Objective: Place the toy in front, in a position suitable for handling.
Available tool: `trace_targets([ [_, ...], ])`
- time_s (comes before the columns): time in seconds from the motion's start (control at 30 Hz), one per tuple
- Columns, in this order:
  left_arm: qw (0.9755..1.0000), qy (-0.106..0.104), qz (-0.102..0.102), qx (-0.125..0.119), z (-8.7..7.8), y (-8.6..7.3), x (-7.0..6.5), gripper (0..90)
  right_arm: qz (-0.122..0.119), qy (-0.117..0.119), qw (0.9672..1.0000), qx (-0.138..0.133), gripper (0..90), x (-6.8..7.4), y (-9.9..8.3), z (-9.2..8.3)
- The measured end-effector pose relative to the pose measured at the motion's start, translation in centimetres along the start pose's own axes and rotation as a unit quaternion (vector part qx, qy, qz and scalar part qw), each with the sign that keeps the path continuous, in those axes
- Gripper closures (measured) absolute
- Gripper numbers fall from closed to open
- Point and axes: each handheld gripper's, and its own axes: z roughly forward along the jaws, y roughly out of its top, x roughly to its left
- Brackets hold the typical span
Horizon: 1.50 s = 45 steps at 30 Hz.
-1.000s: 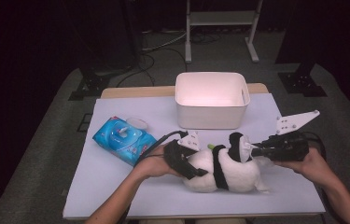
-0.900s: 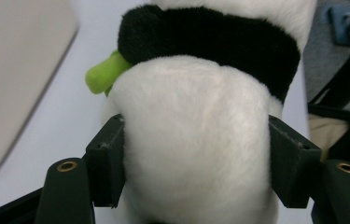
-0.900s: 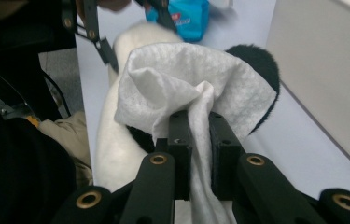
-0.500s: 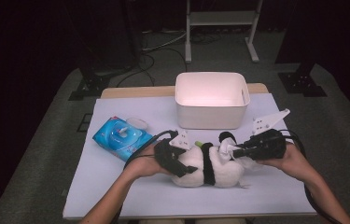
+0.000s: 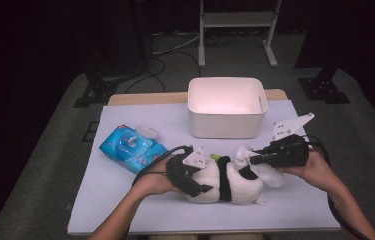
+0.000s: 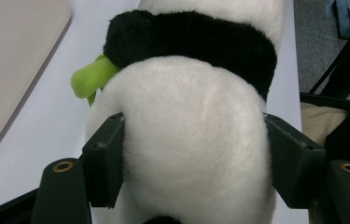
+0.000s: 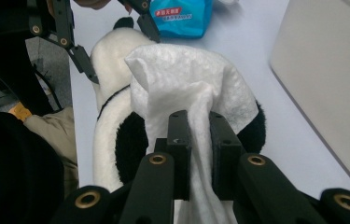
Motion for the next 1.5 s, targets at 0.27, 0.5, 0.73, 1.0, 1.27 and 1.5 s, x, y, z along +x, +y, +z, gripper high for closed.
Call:
trace_targets([
  [0.27,0.9990,-0.038,-0.021,-0.005,-0.6,0.9,0.4,23.3,0.000,0.015,0.9999,0.001,80.7,0.8,-1.1,0.5],
  [0.5,0.9977,-0.063,-0.023,-0.014,-1.2,2.2,0.7,23.9,-0.010,0.022,0.9997,-0.003,80.7,1.7,-1.6,0.4],
  [0.73,0.9971,-0.070,-0.024,-0.014,-1.1,3.0,1.7,31.5,-0.018,0.025,0.9995,-0.010,80.8,2.6,-2.3,0.3],
  [1.0,0.9966,-0.075,-0.035,-0.006,-0.1,3.6,3.3,41.6,-0.028,0.021,0.9993,-0.009,80.6,3.4,-2.6,0.1],
  [1.27,0.9959,-0.080,-0.041,0.012,1.1,4.0,4.4,48.9,-0.038,0.027,0.9989,-0.004,80.5,3.8,-2.7,0.0],
  [1.5,0.9936,-0.098,-0.055,0.017,2.5,3.8,4.9,49.0,-0.044,0.029,0.9986,-0.001,80.2,4.1,-2.7,0.0],
])
